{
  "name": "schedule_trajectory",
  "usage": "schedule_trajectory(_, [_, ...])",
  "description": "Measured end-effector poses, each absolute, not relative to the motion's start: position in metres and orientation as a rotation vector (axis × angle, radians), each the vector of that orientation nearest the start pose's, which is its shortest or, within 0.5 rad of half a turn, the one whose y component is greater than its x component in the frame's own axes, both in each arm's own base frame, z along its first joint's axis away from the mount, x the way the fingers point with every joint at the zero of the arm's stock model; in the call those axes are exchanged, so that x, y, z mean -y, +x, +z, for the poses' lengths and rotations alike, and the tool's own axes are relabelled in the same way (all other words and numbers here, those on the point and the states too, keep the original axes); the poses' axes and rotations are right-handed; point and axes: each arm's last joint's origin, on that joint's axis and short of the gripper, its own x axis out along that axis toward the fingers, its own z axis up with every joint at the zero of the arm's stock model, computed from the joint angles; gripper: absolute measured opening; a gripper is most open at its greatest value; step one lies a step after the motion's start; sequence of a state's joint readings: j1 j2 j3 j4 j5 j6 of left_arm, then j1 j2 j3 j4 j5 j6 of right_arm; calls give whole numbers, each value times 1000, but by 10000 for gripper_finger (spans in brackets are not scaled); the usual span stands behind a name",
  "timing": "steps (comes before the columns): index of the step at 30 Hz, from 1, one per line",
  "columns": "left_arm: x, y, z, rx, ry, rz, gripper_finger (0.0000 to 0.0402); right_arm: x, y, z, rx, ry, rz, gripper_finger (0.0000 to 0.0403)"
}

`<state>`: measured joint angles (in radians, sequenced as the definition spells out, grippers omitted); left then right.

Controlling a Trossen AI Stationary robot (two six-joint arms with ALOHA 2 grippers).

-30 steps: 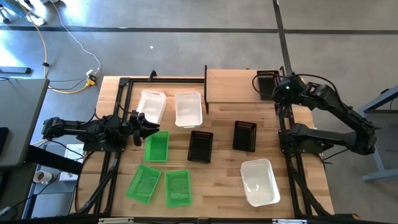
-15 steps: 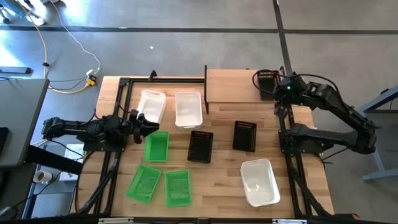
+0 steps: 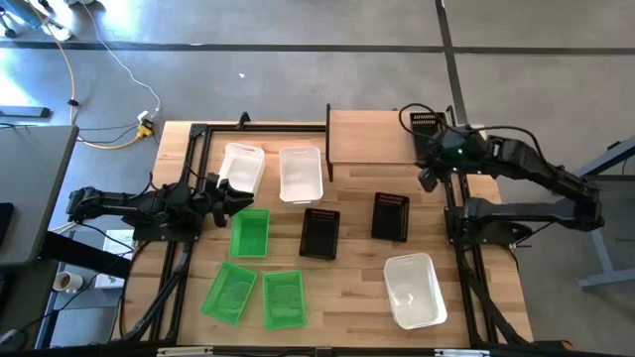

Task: Stack baskets on shelf by color
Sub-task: Put the top left white bin on the shelf

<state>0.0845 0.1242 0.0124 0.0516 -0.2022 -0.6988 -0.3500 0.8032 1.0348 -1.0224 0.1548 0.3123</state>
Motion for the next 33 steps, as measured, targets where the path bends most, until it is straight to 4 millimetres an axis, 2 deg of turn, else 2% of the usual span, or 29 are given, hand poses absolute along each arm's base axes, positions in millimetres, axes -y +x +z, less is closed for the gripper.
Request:
schedule_trajectory(3, [-15,103,162,34,-661,297,166,41,128,345,-630,422,-553,78])
schedule_trajectory(6, [-15,103,171,59,-635,287,172,34,135,351,-540,459,-509,78])
schedule_trajectory(14, [-14,94,222,172,-384,279,160,19,149,367,-333,472,-486,78])
schedule_trajectory(18, [-14,86,246,172,-232,288,157,13,157,372,-260,469,-460,78])
schedule_trajectory(21, [-14,81,261,125,-154,313,157,10,163,374,-238,463,-455,78])
schedule_trajectory(25, [-14,77,282,68,-140,336,157,7,172,369,-264,447,-466,78])
schedule_trajectory(30, [-14,80,310,0,-105,340,157,5,184,362,-306,430,-481,78])
schedule_trajectory(33, [-14,83,321,-112,-80,345,157,5,191,357,-338,429,-474,78])
